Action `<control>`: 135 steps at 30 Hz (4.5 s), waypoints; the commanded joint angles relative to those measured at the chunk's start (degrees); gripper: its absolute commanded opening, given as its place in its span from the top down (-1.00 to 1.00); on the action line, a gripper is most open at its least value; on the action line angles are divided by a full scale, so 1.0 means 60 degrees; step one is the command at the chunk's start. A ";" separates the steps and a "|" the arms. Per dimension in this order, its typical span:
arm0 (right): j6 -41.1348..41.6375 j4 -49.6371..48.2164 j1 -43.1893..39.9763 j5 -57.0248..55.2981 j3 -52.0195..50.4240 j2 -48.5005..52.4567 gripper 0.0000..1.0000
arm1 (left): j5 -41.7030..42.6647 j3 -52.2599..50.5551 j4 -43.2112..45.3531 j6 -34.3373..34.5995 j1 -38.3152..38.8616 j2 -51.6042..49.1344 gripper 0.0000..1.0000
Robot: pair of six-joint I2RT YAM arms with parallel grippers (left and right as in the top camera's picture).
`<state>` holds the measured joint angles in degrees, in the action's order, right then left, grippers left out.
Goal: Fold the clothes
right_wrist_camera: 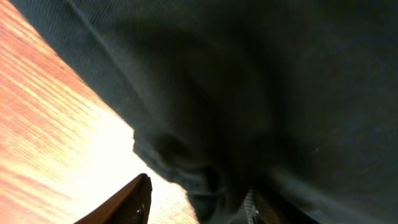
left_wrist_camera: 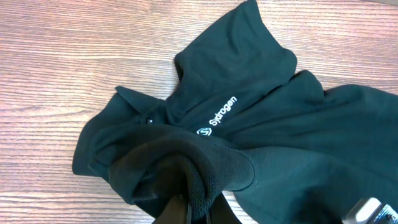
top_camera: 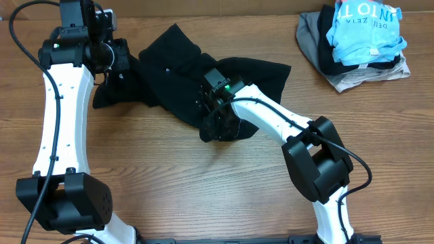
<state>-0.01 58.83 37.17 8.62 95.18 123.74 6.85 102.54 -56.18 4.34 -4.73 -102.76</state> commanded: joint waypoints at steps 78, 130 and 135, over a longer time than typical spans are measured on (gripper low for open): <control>0.0423 0.6371 -0.6069 0.0412 0.4936 -0.8604 0.92 | -0.7231 0.3377 -0.3978 0.0080 -0.0277 0.6987 0.92; -0.0328 -0.3694 -0.5238 -0.2280 0.2164 -0.0419 0.93 | -0.3595 0.3060 0.2255 -0.0310 -0.0186 -0.3909 0.92; -0.0324 -0.2433 -0.5264 -0.2167 0.2546 -0.0423 0.93 | -0.3592 0.3060 0.1286 -0.0517 -0.0066 -0.3905 0.92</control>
<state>-1.78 42.57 8.54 0.64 108.31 121.21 -10.85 120.36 -46.74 2.81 -4.16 -126.41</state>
